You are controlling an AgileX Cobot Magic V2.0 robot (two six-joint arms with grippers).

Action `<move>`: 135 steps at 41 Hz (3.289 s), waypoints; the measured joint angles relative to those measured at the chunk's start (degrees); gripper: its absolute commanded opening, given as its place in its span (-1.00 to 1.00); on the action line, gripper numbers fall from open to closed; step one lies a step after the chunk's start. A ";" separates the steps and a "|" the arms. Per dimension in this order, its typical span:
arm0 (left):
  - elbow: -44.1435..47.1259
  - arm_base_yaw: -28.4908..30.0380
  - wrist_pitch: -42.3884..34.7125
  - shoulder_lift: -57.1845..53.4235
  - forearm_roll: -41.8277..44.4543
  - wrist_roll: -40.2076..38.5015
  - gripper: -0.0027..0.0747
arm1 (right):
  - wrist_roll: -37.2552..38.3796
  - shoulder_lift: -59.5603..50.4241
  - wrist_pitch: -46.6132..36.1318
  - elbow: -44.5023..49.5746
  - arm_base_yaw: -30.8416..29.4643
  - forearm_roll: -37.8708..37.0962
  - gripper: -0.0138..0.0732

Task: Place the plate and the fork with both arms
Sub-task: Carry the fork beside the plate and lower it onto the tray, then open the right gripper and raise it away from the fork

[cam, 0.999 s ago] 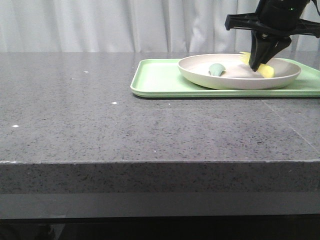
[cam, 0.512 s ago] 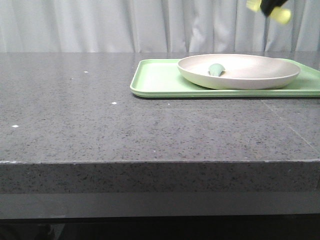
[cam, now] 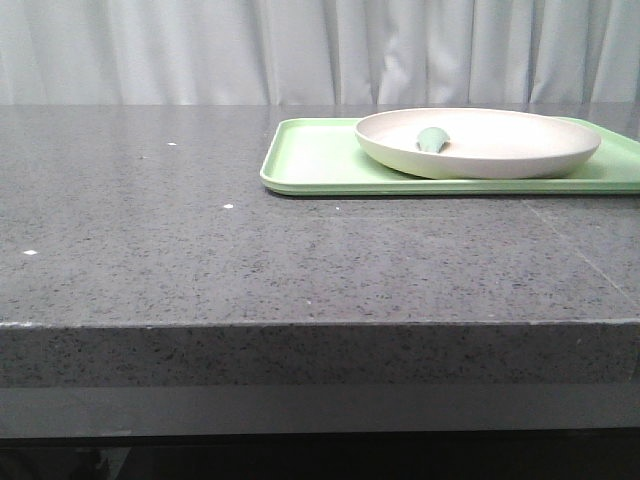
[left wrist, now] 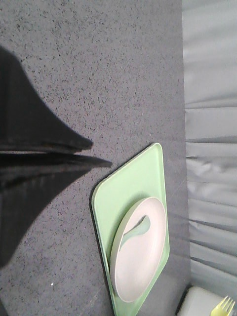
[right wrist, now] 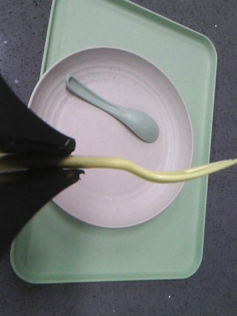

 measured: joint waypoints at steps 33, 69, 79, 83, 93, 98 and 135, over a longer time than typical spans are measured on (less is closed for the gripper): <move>0.00 0.00 0.00 0.00 0.00 0.00 -0.98 | 0.00 23.72 -7.75 -3.30 -10.63 -1.63 -0.79; 0.00 0.00 0.00 0.00 0.00 0.00 -0.98 | 0.90 30.02 -5.54 -8.43 -12.56 -1.63 -0.01; 0.00 0.00 0.00 0.00 0.00 0.00 -0.98 | 0.90 28.59 -5.23 -8.43 -12.56 -1.63 0.09; 0.00 0.00 0.00 0.00 0.00 0.00 -0.98 | 0.90 26.15 -5.23 -8.43 -12.56 -1.63 0.08; 0.00 0.00 0.00 0.00 0.00 0.00 -0.98 | 0.77 15.81 -5.22 -8.43 -11.68 -1.63 -0.45; 0.00 0.00 0.00 0.00 0.00 0.00 -0.98 | -0.10 10.03 -5.22 -5.93 -8.96 -1.67 -0.86; 0.00 0.00 0.00 0.00 0.00 0.00 -0.98 | -2.01 -48.17 -18.15 40.72 -4.32 -1.67 -0.84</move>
